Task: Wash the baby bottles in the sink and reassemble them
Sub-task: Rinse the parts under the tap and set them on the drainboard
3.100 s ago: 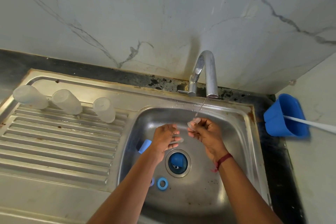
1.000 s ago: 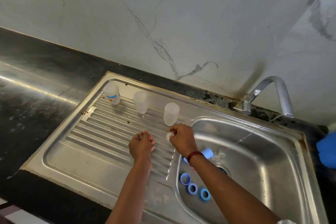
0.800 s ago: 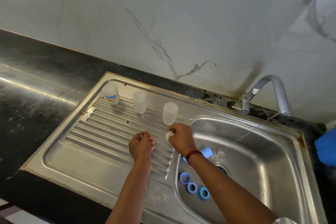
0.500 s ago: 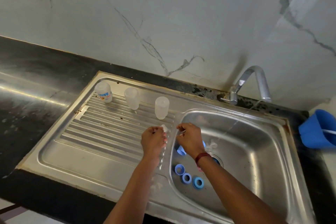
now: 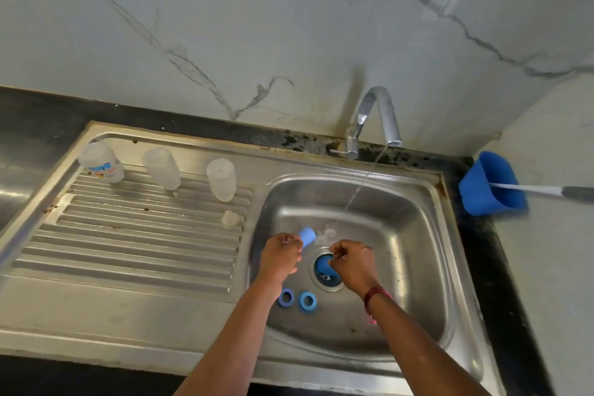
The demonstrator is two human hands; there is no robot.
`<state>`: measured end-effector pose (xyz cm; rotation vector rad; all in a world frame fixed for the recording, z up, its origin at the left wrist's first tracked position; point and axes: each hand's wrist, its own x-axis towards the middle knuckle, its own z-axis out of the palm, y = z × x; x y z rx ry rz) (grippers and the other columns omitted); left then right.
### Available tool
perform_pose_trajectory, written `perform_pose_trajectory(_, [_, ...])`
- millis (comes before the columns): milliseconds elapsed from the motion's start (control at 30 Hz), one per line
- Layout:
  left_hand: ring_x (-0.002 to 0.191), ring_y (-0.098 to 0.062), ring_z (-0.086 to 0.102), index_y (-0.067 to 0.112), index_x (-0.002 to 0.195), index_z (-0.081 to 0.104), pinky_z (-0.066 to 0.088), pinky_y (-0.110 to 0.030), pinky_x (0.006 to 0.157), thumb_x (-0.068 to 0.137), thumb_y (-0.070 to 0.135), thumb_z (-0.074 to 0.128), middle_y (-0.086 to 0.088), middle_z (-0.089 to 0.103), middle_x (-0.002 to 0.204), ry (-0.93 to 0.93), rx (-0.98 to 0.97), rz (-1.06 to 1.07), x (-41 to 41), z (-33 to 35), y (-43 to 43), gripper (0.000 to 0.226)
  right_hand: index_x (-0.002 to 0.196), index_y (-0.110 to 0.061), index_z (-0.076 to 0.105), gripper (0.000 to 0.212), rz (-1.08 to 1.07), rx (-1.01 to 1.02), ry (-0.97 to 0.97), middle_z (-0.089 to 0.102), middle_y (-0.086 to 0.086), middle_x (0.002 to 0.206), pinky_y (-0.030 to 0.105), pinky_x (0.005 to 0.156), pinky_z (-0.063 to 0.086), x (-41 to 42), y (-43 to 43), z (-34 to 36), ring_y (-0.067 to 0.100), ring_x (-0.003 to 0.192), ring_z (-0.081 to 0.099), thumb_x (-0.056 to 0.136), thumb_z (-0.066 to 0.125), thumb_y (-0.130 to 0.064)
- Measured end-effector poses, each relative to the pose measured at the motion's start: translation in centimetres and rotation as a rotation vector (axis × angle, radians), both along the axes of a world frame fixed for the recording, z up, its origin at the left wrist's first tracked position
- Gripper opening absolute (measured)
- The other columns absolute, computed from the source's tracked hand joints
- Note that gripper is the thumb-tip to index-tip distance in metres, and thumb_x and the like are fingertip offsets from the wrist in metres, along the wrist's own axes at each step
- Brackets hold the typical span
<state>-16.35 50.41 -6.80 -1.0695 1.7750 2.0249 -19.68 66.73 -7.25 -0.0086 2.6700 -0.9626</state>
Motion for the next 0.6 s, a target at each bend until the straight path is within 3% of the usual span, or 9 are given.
perform_pose_trajectory(67, [0.075,-0.020,0.058,0.015,0.086,0.063,0.045,-0.031,0.063,0.092,0.016,0.055,-0.005,0.060,0.077,-0.045,-0.044,-0.057,-0.1,-1.0,0.3,0.010,0.086,-0.004,0.075,0.019,-0.047,-0.002,-0.035,0.066,0.000,0.079,-0.002,0.060,0.037,-0.4,1.1,-1.0,0.013,0.076,0.061,0.075,0.065,0.009])
perform_pose_trajectory(133, [0.075,-0.021,0.052,0.015,0.088,0.061,0.040,-0.031,0.061,0.095,0.018,0.052,-0.007,0.053,0.077,-0.072,-0.043,-0.077,-0.3,-2.1,0.3,0.012,0.082,-0.006,0.074,0.018,-0.068,0.005,-0.070,0.067,0.001,0.079,0.000,0.061,0.040,-1.2,1.8,-2.4,0.013,0.076,0.062,0.076,0.065,0.009])
perform_pose_trajectory(233, [0.062,-0.016,0.039,0.020,0.083,0.060,0.030,-0.027,0.052,0.095,0.014,0.049,-0.006,0.043,0.072,-0.111,-0.048,-0.048,-0.2,-3.7,-0.1,0.017,0.080,-0.008,0.075,0.020,-0.076,0.026,-0.118,0.072,0.003,0.083,0.018,0.073,0.053,-1.8,2.1,-4.4,0.015,0.079,0.066,0.075,0.064,0.008])
perform_pose_trajectory(300, [0.062,-0.016,0.038,0.022,0.081,0.058,0.030,-0.028,0.053,0.095,0.013,0.047,-0.006,0.042,0.072,-0.139,-0.063,-0.042,-0.1,-4.5,-0.1,0.020,0.079,-0.008,0.075,0.021,-0.081,0.037,-0.141,0.070,0.002,0.080,0.029,0.079,0.056,-2.1,2.1,-5.9,0.016,0.078,0.066,0.075,0.062,0.008])
perform_pose_trajectory(367, [0.071,-0.018,0.042,0.024,0.083,0.057,0.036,-0.032,0.060,0.095,0.012,0.045,-0.006,0.045,0.076,-0.152,-0.073,-0.069,0.0,-4.9,0.2,0.021,0.081,-0.009,0.075,0.020,-0.084,0.047,-0.187,0.071,0.001,0.083,0.024,0.078,0.055,-2.2,2.0,-6.9,0.013,0.077,0.064,0.076,0.063,0.007])
perform_pose_trajectory(467, [0.075,-0.019,0.038,0.026,0.079,0.050,0.032,-0.033,0.063,0.094,0.004,0.041,-0.009,0.040,0.080,-0.157,-0.071,-0.139,-0.3,-5.5,1.1,0.028,0.091,-0.010,0.075,0.018,-0.068,0.061,-0.255,0.070,-0.002,0.089,0.001,0.065,0.042,-2.2,1.8,-8.4,0.008,0.078,0.062,0.081,0.066,0.002])
perform_pose_trajectory(600, [0.073,-0.019,0.045,0.027,0.087,0.056,0.039,-0.034,0.064,0.094,0.010,0.042,-0.007,0.048,0.079,-0.191,-0.116,-0.178,-1.3,-6.3,2.1,0.023,0.088,-0.012,0.075,0.020,-0.076,0.049,-0.249,0.070,-0.002,0.086,-0.001,0.059,0.039,-2.9,1.7,-9.0,0.009,0.076,0.062,0.082,0.061,0.001])
